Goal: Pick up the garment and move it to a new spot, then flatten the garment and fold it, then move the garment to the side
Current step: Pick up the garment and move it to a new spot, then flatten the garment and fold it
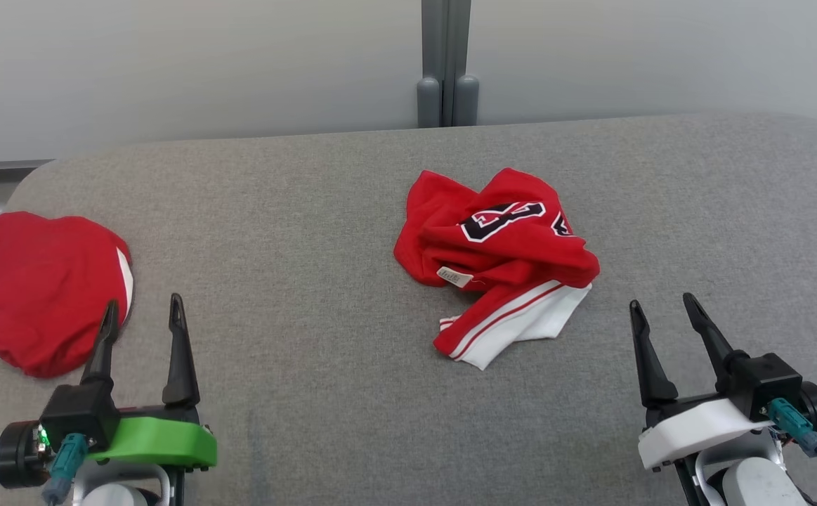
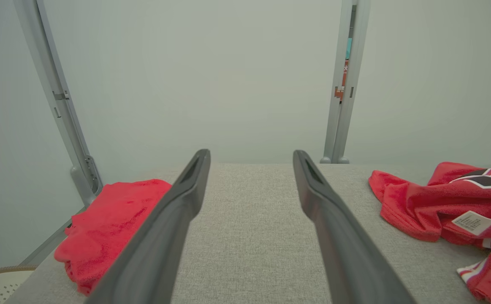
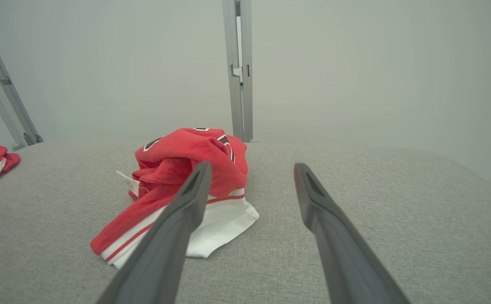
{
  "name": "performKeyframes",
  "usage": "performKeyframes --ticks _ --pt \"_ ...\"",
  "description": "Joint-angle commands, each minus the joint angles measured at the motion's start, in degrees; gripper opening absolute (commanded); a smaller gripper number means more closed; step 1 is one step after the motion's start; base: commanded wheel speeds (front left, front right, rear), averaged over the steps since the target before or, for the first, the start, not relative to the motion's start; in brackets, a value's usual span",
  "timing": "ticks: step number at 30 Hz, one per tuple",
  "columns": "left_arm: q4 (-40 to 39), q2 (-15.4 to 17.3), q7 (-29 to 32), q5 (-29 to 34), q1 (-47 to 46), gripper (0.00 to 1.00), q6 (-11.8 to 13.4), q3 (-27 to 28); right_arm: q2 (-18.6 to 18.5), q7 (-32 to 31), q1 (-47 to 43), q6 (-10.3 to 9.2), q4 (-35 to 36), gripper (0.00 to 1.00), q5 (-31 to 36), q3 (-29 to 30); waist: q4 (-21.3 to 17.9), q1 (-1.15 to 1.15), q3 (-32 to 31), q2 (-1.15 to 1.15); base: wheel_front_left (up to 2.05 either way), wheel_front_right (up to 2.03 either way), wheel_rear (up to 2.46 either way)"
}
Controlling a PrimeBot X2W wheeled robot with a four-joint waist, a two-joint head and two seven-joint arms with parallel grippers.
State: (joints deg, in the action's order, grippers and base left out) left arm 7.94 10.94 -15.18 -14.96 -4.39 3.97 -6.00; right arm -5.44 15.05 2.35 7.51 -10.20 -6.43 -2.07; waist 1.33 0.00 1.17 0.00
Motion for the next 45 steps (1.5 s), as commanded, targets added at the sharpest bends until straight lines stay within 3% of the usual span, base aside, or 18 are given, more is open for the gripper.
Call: performKeyframes --ticks 1,10,32,37,45 --pt "0.0 -0.3 0.1 0.3 1.2 1.0 -0.4 0.4 -0.3 0.2 -1.0 -0.04 -0.4 1.0 0.0 0.1 0.1 0.0 -0.1 0.0 0.0 0.0 0.0" --pt "0.2 -3.1 0.0 1.8 3.3 1.0 -1.7 2.8 -0.7 -0.1 -2.0 -0.04 -1.2 1.0 -0.3 -0.2 -0.1 0.0 -0.5 0.0 0.0 0.0 0.0" --pt "1.7 -5.2 0.0 5.1 2.7 1.0 -5.3 6.5 -0.9 -0.7 -1.7 -0.04 -0.7 1.0 -0.1 -0.7 -0.4 0.0 -0.9 0.0 0.0 0.0 0.0" --pt "3.9 -5.7 0.0 6.7 -0.2 1.0 -6.9 3.6 -0.8 -0.8 -0.7 -0.04 -0.6 1.0 -0.2 -1.3 -1.4 0.0 -0.1 0.0 0.0 0.0 0.0" --pt "12.0 -6.6 0.0 9.3 -9.0 1.0 -10.2 -6.4 -1.4 -0.5 2.1 -0.04 -0.6 1.0 -1.2 -2.3 -5.6 0.0 3.0 0.0 0.0 0.0 0.0"
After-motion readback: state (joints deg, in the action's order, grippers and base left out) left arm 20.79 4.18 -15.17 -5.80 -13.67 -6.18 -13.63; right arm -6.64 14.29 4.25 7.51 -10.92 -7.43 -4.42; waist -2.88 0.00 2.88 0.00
